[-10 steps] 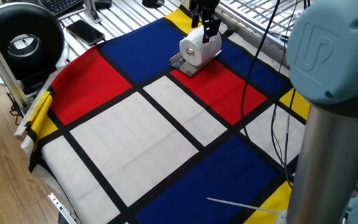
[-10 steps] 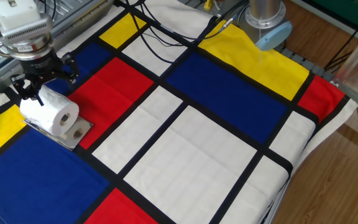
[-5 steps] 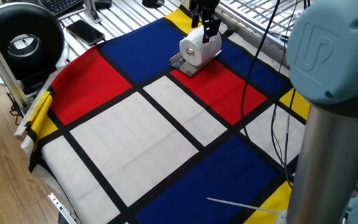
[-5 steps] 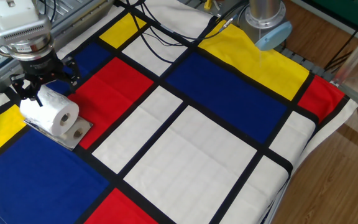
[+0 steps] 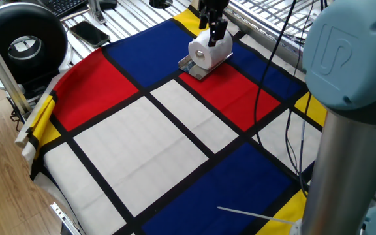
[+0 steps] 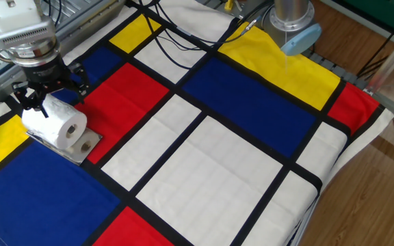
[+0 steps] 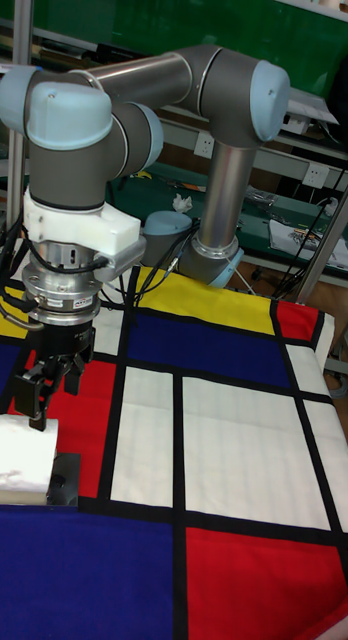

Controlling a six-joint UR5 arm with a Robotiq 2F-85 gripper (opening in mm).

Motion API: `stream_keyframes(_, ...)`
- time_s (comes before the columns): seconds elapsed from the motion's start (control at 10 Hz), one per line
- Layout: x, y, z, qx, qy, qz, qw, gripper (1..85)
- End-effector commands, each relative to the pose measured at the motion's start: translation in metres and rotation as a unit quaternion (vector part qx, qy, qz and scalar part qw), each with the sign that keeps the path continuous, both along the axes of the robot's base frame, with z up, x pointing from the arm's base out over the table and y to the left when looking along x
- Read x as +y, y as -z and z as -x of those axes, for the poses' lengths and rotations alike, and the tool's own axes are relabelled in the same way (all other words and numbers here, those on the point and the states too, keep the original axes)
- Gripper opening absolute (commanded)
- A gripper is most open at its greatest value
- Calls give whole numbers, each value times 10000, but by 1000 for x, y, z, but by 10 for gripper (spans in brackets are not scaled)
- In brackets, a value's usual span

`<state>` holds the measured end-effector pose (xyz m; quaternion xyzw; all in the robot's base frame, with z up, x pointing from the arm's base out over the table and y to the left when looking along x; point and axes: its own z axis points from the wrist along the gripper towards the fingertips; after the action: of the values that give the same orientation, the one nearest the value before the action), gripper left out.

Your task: Take the roll of paper down from the shelf

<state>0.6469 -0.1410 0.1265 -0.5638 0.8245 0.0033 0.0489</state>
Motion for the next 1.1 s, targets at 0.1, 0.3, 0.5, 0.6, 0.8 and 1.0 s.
stream_keyframes(0.1,-17,2,-13,97,-389,42,9992,723)
stream_keyframes(0.3,-28,-3,-20,161,-600,37,9981,723)
stream_keyframes(0.5,-26,-3,-20,135,-592,-16,9982,743)
stream_keyframes(0.6,-25,-3,-21,114,-545,-33,9984,753)
stream_keyframes(0.8,-26,-3,-25,51,-471,-11,9989,773)
stream_keyframes(1.0,-33,-3,-29,-28,-489,117,9987,777)
